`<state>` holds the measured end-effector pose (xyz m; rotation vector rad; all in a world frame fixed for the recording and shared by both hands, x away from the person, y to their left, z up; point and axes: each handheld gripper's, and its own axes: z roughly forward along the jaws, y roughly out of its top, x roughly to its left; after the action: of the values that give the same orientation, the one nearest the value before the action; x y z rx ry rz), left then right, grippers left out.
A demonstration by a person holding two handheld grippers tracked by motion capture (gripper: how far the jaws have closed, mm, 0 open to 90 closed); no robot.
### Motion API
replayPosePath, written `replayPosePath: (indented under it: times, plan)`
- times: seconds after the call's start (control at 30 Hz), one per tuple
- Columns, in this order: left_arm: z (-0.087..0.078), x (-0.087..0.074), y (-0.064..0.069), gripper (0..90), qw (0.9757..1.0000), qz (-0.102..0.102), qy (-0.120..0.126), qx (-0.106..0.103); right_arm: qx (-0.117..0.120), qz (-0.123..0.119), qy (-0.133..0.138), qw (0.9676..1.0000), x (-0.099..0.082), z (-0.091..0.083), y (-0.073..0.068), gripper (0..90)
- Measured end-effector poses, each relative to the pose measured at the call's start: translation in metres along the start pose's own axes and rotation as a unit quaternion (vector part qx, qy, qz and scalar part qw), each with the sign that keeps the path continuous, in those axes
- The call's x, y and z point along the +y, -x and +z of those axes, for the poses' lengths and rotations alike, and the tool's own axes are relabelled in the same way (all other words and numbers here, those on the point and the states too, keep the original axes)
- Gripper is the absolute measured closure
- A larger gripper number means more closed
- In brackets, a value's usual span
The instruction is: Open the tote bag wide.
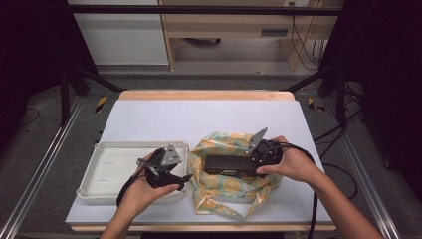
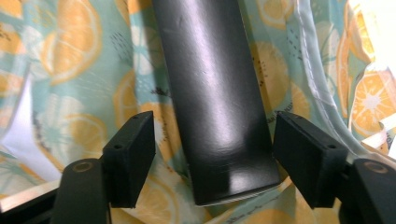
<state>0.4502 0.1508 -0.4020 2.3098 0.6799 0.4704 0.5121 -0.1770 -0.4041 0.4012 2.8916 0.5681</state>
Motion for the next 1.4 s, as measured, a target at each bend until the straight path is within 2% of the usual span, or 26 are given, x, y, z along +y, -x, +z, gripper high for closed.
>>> replayPosePath:
  times: [0.13,0.2,0.33,0.47,0.63,0.73,0.97,1.2,1.4]
  plan:
    - [-0.002,-0.001,-0.002,20.6,1.0,-0.002,0.001,0.0,0.007,-0.004,-0.013,0.9999,0.001,0.007,0.003,27.4]
    - [-0.002,-0.002,-0.003,20.6,1.0,-0.003,-0.001,0.001,0.011,-0.019,-0.023,0.9995,0.002,0.01,0.004,27.3]
    - [-0.003,-0.004,-0.006,20.6,0.9999,-0.009,0.0,0.004,0.027,-0.027,-0.036,0.9986,0.005,0.016,0.007,27.4]
    - [-0.003,-0.005,-0.007,20.6,0.9999,-0.011,0.0,0.004,0.043,-0.037,-0.054,0.9969,0.007,0.023,0.011,29.7]
    - [-0.004,-0.004,-0.008,20.6,0.9999,-0.01,0.0,0.005,0.05,-0.045,-0.068,0.9954,0.007,0.028,0.012,30.7]
    - [-0.004,-0.005,-0.008,20.6,0.9999,-0.011,-0.002,0.006,0.05,-0.052,-0.077,0.9944,0.006,0.032,0.013,34.3]
    - [-0.003,-0.006,-0.008,20.6,0.9999,-0.009,-0.007,0.007,0.052,-0.058,-0.07,0.9946,0.004,0.029,0.015,42.5]
    - [-0.002,-0.007,-0.009,20.7,0.9998,-0.011,-0.012,0.007,0.047,-0.068,-0.06,0.9948,0.003,0.022,0.012,43.2]
    - [-0.004,-0.007,-0.009,20.7,0.9998,-0.016,-0.007,0.005,0.038,-0.076,-0.043,0.9955,0.003,0.015,0.009,43.4]
